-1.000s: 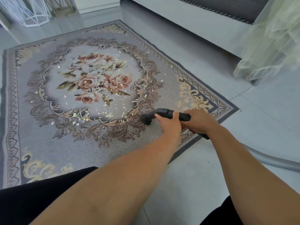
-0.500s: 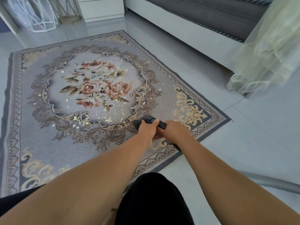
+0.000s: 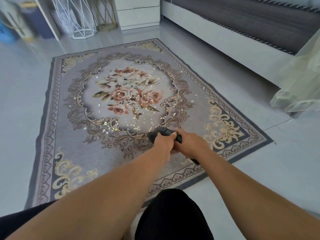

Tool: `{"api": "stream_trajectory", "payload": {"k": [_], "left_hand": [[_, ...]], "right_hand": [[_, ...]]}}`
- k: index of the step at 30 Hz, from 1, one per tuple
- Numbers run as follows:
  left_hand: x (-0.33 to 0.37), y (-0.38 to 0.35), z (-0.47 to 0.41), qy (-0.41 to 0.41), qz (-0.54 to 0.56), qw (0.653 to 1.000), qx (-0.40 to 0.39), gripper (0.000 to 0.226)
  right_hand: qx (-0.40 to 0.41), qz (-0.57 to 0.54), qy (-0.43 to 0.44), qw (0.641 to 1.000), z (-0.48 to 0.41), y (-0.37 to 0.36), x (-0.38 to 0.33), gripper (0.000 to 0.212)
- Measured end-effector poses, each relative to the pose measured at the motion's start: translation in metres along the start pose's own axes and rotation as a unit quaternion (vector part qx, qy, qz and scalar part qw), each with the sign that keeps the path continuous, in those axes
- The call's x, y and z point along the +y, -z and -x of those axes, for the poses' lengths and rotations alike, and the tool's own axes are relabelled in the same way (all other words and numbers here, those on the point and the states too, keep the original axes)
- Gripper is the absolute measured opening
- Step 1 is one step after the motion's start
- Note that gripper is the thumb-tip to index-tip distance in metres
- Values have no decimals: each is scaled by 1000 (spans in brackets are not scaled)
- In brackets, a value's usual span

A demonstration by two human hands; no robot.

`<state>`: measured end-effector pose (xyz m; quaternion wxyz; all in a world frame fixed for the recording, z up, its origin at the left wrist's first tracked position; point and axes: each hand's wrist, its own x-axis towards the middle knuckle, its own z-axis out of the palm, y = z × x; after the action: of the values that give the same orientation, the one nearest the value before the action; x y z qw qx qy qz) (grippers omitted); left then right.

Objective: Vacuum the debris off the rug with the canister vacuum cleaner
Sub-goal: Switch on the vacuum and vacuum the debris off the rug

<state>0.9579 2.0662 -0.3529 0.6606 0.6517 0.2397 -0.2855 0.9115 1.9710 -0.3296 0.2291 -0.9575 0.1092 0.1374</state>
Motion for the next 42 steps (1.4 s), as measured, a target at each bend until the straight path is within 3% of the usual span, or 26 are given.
{"api": "stream_trajectory", "payload": {"k": [13, 20, 23, 27, 34, 42], "left_hand": [[27, 33, -32, -31, 28, 998, -41, 64], [46, 24, -53, 7, -53, 998, -45, 78], [58, 15, -62, 28, -82, 996, -7, 81], [83, 4, -83, 66, -19, 998, 15, 72], [98, -16, -89, 67, 99, 992, 26, 78], [107, -27, -129, 100, 77, 991, 53, 82]], "right_hand": [[32, 10, -29, 999, -43, -10, -39, 51], [24, 17, -60, 998, -57, -5, -49, 52], [1, 22, -73, 997, -65, 0, -58, 55], [15, -3, -94, 995, -92, 14, -66, 48], [1, -71, -121, 990, -121, 29, -52, 51], [24, -54, -60, 996, -144, 23, -24, 50]]}}
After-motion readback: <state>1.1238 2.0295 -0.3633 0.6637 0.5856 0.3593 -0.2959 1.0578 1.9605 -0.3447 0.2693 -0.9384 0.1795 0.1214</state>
